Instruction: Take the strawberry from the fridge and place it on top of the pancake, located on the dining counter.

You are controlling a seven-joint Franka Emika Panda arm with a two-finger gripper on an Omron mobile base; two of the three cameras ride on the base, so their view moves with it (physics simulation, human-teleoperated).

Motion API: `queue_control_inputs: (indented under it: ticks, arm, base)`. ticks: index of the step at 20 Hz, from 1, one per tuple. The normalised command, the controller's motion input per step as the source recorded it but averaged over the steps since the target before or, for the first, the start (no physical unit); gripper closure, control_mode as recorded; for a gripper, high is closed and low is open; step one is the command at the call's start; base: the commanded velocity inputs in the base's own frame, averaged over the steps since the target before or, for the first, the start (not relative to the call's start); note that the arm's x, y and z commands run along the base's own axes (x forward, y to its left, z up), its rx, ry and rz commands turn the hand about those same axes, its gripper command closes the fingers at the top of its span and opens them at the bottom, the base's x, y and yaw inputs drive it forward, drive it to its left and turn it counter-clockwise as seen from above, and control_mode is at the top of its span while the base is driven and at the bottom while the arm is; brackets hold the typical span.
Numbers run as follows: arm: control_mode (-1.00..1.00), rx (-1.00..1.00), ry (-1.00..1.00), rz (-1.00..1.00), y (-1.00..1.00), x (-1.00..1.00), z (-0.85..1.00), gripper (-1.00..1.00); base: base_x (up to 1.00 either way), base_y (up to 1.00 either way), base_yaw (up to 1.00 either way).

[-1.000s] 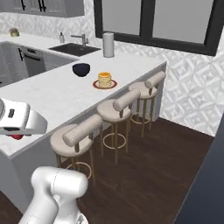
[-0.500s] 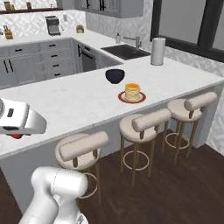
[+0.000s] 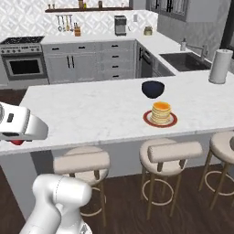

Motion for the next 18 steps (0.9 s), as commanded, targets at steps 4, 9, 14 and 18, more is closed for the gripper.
queue_control_inputs:
  ticks: [4, 9, 14, 18]
  arm:
    - [1.00, 0.00, 0.00, 0.00, 0.00, 0.00, 0.00, 1.00]
    - [1.00, 0.00, 0.00, 0.00, 0.00, 0.00, 0.00, 1.00]
    - [1.00, 0.00, 0.00, 0.00, 0.00, 0.00, 0.00, 1.00]
    - [1.00, 0.00, 0.00, 0.00, 0.00, 0.00, 0.00, 1.00]
  base:
    - [0.07, -0.99, 0.47]
    - [0.08, -1.00, 0.35]
    - [0.32, -1.00, 0.31]
    - [0.36, -0.84, 0.20]
